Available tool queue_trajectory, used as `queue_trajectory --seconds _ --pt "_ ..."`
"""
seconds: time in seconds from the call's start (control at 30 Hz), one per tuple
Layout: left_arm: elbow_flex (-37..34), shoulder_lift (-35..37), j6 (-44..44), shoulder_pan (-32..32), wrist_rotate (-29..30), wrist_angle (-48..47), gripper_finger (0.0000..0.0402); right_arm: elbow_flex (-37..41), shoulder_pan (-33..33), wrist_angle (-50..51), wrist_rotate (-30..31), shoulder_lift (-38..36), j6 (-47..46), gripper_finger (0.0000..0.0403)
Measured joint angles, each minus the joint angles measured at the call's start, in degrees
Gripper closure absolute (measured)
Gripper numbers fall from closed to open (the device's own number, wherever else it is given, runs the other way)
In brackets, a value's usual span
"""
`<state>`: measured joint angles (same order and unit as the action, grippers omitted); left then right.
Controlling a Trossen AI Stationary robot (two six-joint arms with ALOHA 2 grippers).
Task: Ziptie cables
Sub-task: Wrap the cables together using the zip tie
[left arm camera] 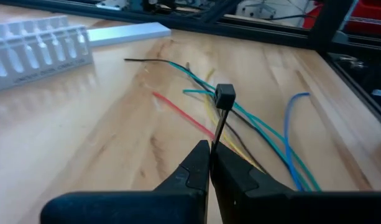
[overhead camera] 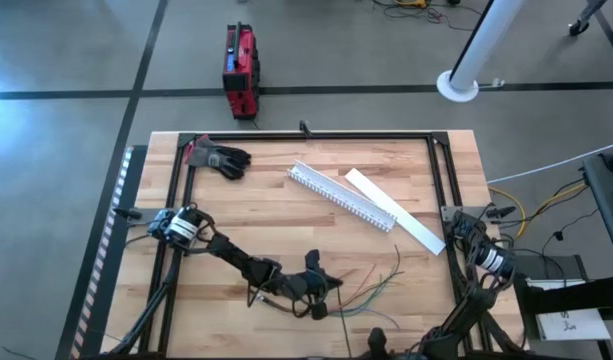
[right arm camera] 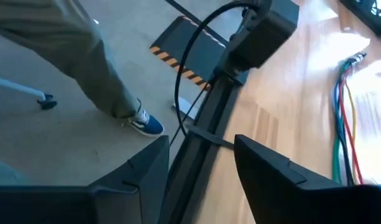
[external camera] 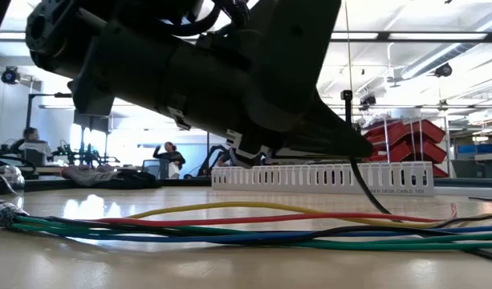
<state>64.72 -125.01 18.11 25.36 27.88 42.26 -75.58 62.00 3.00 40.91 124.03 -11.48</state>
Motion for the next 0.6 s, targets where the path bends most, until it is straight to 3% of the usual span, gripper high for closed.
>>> queue_trajectory --seconds 0.43,0.6 --pt "0.0 0.0 2.6 -1.4 3.1 -2.3 0.0401 -0.4 -1.8 2.1 2.0 1.5 -0.8 0.0217" --pt "0.0 0.0 5.2 -2.0 3.3 -5.5 0.0401 -0.2 -2.7 6.6 7.5 1.2 -0.5 0.0218"
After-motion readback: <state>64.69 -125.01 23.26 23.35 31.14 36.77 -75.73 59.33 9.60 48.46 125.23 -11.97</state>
